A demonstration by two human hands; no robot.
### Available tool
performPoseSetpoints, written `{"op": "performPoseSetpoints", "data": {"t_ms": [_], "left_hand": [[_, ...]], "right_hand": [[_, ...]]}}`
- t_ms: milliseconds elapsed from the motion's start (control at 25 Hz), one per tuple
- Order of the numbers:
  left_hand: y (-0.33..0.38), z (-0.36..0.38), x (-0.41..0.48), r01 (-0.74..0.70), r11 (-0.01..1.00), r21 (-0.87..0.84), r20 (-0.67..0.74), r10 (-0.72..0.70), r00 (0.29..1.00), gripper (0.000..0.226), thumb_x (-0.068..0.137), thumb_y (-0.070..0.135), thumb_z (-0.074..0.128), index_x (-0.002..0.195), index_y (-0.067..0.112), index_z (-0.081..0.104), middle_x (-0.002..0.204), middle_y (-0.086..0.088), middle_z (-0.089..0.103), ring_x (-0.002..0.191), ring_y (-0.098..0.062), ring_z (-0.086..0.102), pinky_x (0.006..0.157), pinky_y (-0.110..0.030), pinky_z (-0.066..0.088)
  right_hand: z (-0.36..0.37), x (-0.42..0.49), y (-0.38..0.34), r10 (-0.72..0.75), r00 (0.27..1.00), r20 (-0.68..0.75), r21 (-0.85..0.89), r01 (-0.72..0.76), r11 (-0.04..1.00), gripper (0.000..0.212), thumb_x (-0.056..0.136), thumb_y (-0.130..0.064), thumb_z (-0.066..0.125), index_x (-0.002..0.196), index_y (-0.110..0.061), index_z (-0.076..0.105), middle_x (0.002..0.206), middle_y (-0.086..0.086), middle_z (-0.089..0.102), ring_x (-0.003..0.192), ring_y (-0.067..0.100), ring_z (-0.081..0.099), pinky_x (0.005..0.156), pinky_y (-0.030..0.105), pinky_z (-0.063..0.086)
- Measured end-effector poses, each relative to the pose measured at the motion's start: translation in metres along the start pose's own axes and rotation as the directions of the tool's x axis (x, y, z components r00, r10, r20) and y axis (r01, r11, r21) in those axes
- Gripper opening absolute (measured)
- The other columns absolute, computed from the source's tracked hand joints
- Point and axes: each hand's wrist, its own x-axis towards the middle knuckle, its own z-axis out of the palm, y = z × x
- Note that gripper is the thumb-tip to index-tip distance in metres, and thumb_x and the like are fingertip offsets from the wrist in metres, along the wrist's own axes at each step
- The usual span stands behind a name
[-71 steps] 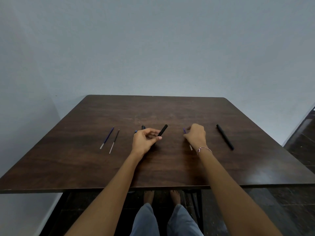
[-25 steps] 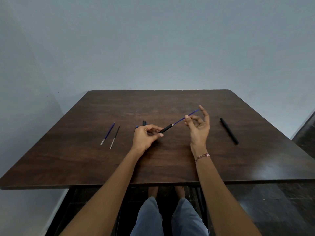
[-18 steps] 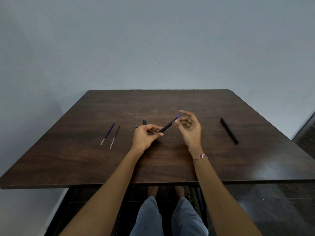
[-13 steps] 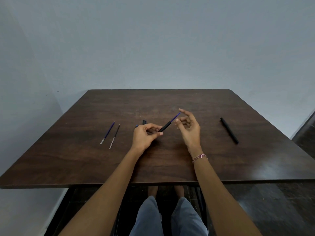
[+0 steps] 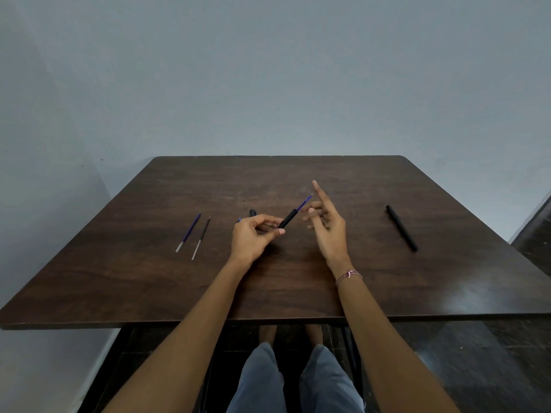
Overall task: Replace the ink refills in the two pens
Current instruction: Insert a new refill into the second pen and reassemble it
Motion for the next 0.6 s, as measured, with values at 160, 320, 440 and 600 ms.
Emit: {"op": "performPoseSetpoints", "data": {"t_ms": [160,320,440,600], "left_hand": [[-0.001,0.001,0.001,-0.010,1.000,-0.016,-0.028,0.010,1.000,0.030,0.069,0.013,0.082,0.078,0.038,0.070,0.076,0.013,0.070,0.070,0.002,0.062,0.066,-0.014,0.051],[-0.001,0.000,0.001,-0.006,1.000,-0.018,-0.101,0.004,0.995,0.027,0.072,0.014,0.080,0.080,0.037,0.069,0.077,0.016,0.069,0.070,0.005,0.062,0.069,-0.019,0.054],[-0.001,-0.002,0.002,0.010,1.000,-0.024,-0.222,-0.015,0.975,0.021,0.076,0.014,0.077,0.090,0.028,0.071,0.082,0.014,0.070,0.074,0.003,0.063,0.072,-0.021,0.055],[0.000,-0.009,0.001,0.033,0.999,-0.006,-0.439,-0.033,0.898,0.021,0.082,0.016,0.072,0.103,0.020,0.071,0.089,0.013,0.068,0.080,0.004,0.062,0.071,-0.012,0.049]], "right_hand": [[0.000,0.000,0.000,-0.024,1.000,-0.015,0.010,0.024,1.000,0.053,0.097,-0.006,0.051,0.140,-0.034,0.042,0.092,0.003,0.064,0.079,0.007,0.062,0.076,0.026,0.055],[0.000,0.001,0.001,-0.030,0.999,-0.027,0.020,0.031,0.999,0.051,0.097,-0.009,0.051,0.140,-0.034,0.041,0.091,0.005,0.066,0.077,0.006,0.062,0.071,0.018,0.051],[0.000,0.002,0.003,-0.012,1.000,-0.019,0.001,0.012,1.000,0.048,0.097,-0.011,0.052,0.141,-0.028,0.042,0.091,0.005,0.067,0.078,0.011,0.062,0.071,0.020,0.052],[0.001,0.001,0.002,0.009,1.000,-0.016,-0.004,-0.009,1.000,0.044,0.096,-0.012,0.054,0.137,-0.025,0.045,0.089,0.003,0.068,0.083,0.017,0.064,0.074,0.024,0.053]]}}
